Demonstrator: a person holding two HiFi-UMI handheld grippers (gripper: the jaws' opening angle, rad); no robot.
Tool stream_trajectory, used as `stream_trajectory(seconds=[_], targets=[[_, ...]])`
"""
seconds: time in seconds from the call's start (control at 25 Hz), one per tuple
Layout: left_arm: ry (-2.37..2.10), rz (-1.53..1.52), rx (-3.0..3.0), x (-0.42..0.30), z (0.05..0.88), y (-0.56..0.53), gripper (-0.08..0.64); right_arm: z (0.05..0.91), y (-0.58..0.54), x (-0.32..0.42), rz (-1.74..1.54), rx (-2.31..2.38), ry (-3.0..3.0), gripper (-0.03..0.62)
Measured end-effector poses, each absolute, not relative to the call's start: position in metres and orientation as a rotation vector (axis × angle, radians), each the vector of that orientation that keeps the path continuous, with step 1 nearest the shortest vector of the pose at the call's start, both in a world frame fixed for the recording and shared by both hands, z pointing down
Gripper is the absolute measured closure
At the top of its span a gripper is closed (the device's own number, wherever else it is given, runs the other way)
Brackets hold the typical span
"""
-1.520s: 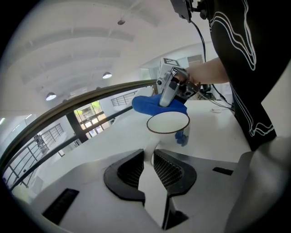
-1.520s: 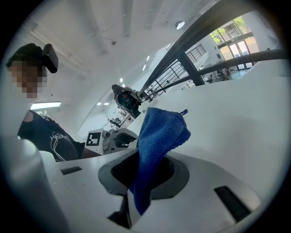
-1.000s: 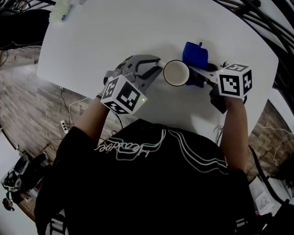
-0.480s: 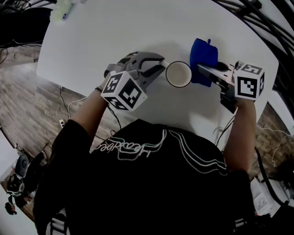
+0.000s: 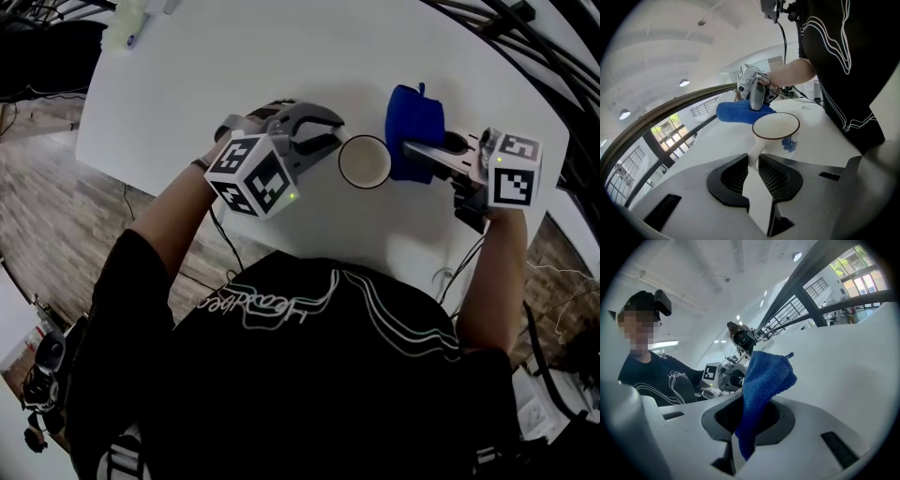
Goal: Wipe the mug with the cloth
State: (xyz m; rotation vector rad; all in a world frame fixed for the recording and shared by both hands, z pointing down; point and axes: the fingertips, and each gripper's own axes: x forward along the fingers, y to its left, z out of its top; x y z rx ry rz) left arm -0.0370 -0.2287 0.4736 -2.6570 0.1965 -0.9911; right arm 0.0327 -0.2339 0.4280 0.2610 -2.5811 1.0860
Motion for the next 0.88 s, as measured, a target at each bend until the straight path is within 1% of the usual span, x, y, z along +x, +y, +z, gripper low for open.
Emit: stream_trajectory(seconds=[0.36,0.56,0.68,0.88], targets=[[0.108,-1.002,-2.644,-0.030,0.468,-0.226,0.486,0.424,-0.226,0.020,0.947,0.097,-2.568,0.541],[0.085,-1.026,-2.686,-0.010,0.473,-0.243,0.485,0.439,-0.248,0.031,0.945,0.027,-2.528,0.541],[0.085,-1.025,-2.700,-0.008,0.474,-0.247,0.485,0.448,-0.255,0.026,0.941,0.014,-2.501,0.541],[0.108,-1.017,-2.704,0.006,0.473,-0.237,0.485,0.468,-0.243,0.023,0.945,0.003,-2.432,0.541]])
